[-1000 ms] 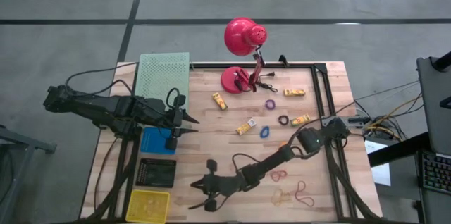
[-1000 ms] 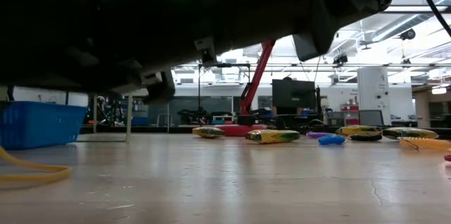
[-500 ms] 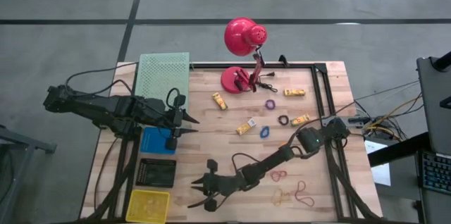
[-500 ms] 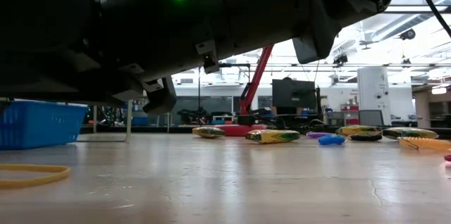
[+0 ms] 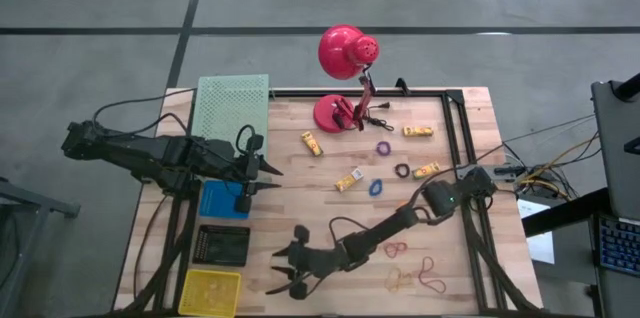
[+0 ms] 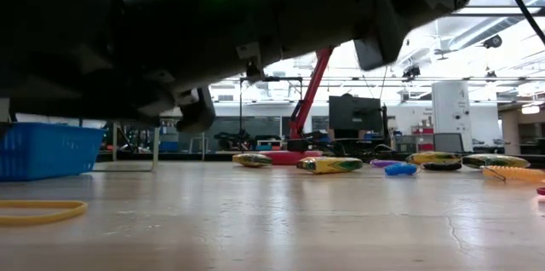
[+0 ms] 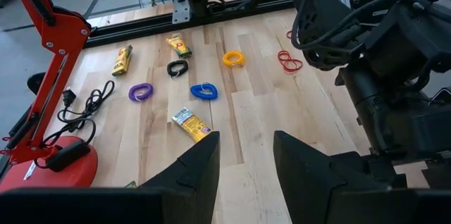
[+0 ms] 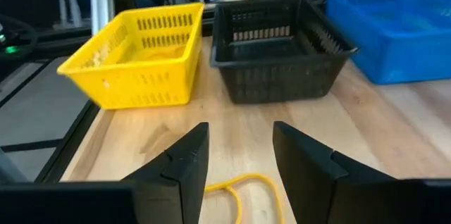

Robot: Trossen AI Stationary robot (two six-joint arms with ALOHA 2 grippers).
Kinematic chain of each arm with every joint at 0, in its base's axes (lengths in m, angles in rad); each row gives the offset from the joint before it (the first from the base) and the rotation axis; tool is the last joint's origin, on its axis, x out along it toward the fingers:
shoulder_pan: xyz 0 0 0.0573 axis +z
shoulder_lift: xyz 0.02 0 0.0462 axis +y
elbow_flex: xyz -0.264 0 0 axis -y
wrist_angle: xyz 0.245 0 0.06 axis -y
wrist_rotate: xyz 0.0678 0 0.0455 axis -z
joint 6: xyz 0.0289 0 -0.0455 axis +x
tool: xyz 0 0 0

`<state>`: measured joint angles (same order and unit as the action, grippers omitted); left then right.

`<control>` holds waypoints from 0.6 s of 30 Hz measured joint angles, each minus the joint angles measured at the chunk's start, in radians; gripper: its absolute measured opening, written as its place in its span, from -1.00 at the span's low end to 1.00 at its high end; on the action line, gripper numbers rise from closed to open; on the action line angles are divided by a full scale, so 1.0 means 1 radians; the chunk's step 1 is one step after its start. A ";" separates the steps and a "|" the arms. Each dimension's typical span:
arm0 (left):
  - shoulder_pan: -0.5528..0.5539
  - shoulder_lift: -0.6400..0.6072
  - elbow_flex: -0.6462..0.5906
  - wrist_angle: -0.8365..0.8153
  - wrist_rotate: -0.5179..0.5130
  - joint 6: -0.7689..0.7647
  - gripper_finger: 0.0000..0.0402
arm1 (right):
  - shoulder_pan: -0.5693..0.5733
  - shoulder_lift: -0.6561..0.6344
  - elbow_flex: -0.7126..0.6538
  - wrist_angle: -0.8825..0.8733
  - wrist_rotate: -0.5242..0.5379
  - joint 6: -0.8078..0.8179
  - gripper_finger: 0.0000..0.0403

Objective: Pick & Place Office Desk Supplies
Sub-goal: Put the yellow rubber band into the yellow bin

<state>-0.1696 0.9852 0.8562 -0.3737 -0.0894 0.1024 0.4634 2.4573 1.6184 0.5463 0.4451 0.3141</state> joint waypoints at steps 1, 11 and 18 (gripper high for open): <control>0.000 0.000 0.000 0.000 0.000 0.000 -0.33 | 0.001 -0.010 0.000 -0.018 0.011 0.000 -0.22; 0.000 0.000 0.000 0.001 0.000 0.000 -0.33 | 0.035 -0.187 -0.001 -0.516 0.028 0.206 -0.32; 0.000 0.000 0.000 0.001 0.000 0.000 -0.33 | 0.073 -0.341 -0.001 -0.802 0.026 0.533 -0.39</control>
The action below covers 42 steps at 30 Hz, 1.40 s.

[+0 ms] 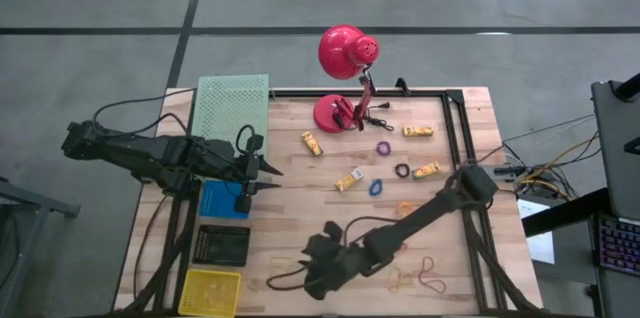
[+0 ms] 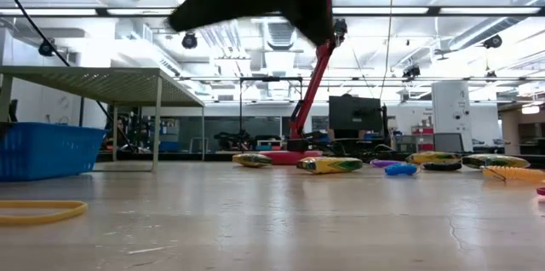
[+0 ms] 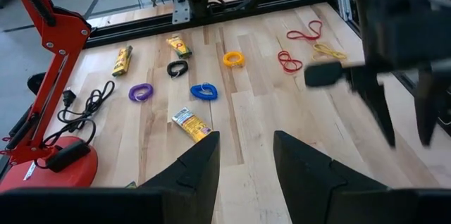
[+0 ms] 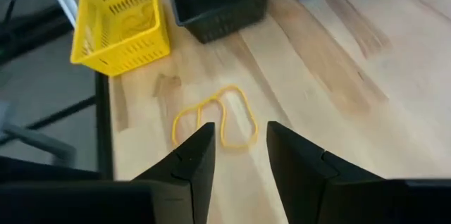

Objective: Pick & Place Office Desk Supplies
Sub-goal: Put the yellow rubber band into the yellow bin

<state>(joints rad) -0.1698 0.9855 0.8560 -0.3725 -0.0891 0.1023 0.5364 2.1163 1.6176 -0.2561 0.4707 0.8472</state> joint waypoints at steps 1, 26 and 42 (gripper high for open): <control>0.000 0.000 0.000 0.000 0.000 0.000 -0.33 | 0.006 -0.017 0.000 -0.038 -0.001 0.052 -0.39; 0.000 0.000 0.000 -0.001 0.000 0.000 -0.33 | 0.157 -0.087 0.001 -0.422 -0.155 0.842 -0.40; 0.000 0.000 0.000 -0.003 0.000 0.000 -0.33 | 0.170 -0.246 0.006 -0.578 -0.073 0.261 -0.40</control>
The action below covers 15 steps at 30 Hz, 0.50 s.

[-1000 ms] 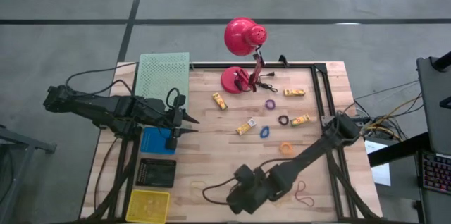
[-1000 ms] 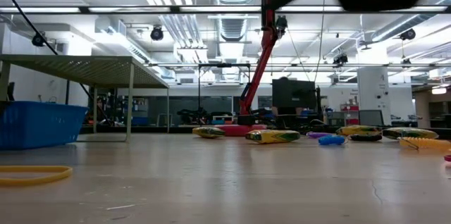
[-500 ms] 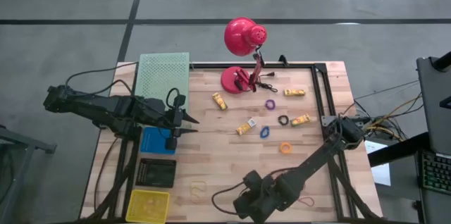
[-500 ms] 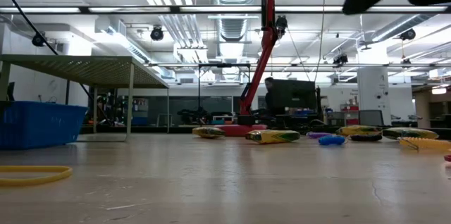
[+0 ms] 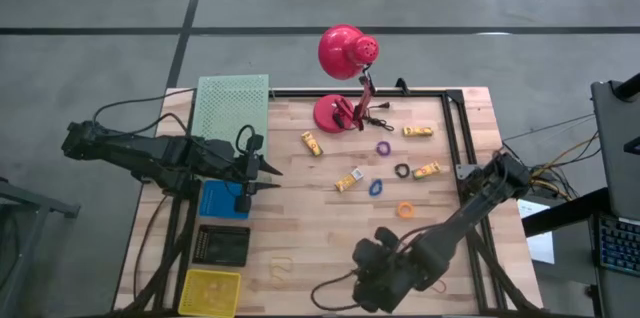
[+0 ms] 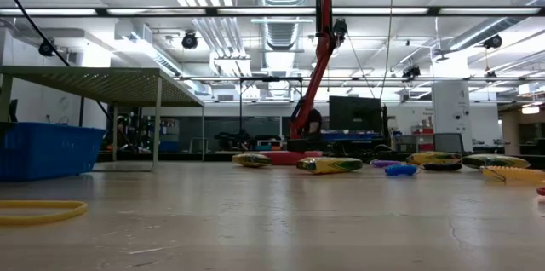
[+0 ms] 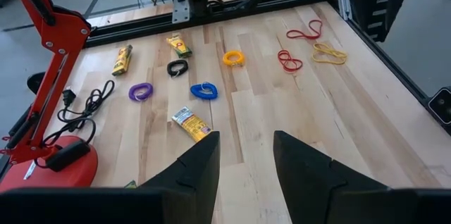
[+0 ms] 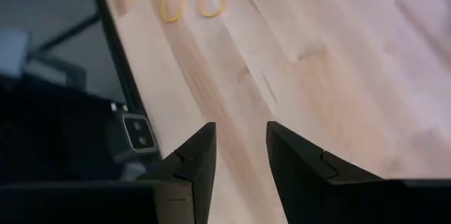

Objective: Pick & Place Office Desk Supplies
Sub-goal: Put the yellow rubber band into the yellow bin

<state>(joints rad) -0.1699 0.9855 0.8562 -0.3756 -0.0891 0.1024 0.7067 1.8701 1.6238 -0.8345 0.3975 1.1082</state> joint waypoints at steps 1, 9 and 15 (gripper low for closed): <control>0.000 0.000 0.000 0.000 0.000 0.000 -0.33 | 0.000 -0.004 0.000 0.000 0.000 -0.054 -0.40; 0.000 0.000 0.000 -0.001 0.000 0.000 -0.33 | 0.004 -0.010 0.000 0.000 0.076 -0.174 -0.40; 0.000 0.000 0.000 -0.003 0.000 0.000 -0.33 | 0.004 -0.010 -0.001 0.000 0.076 -0.201 -0.40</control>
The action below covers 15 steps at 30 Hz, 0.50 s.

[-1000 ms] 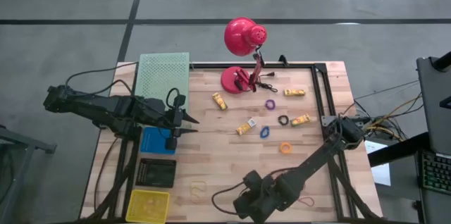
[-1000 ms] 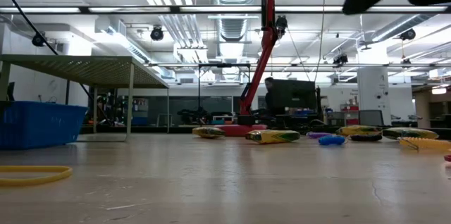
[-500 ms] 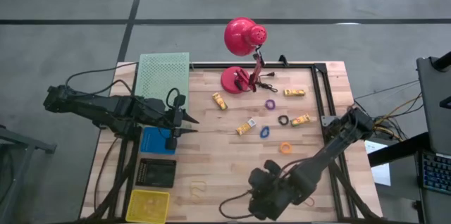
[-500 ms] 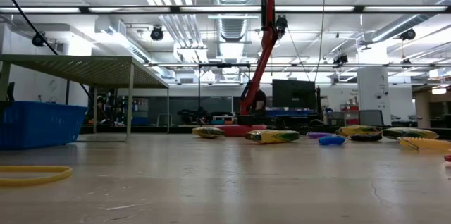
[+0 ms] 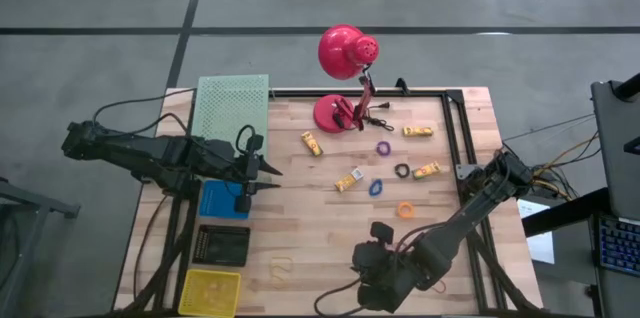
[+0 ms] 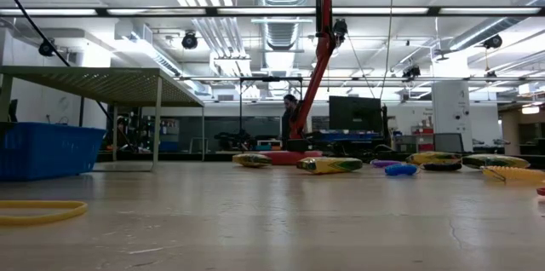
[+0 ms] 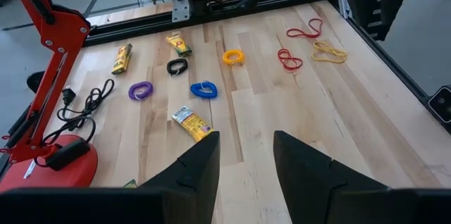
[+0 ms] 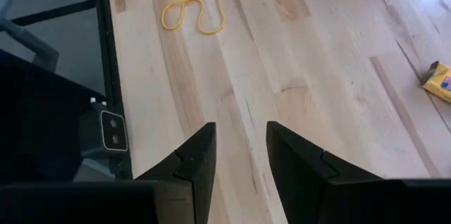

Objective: Pick & Place Office Desk Supplies
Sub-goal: Put the yellow rubber band into the yellow bin

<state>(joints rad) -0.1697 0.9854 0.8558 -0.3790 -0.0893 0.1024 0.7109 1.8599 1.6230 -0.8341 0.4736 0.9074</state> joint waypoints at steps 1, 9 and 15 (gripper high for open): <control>0.000 0.000 0.000 0.000 0.000 0.000 -0.33 | 0.000 0.000 0.000 0.000 0.000 0.002 -0.40; 0.000 0.000 0.000 0.000 0.000 0.000 -0.33 | 0.000 0.000 0.000 0.004 0.000 0.033 -0.40; 0.000 0.000 0.000 0.000 0.000 0.000 -0.33 | 0.000 0.000 0.000 0.006 -0.001 0.034 -0.40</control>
<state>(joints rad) -0.1696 0.9855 0.8559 -0.3794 -0.0895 0.1024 0.7105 1.8599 1.6230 -0.8276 0.4731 0.9417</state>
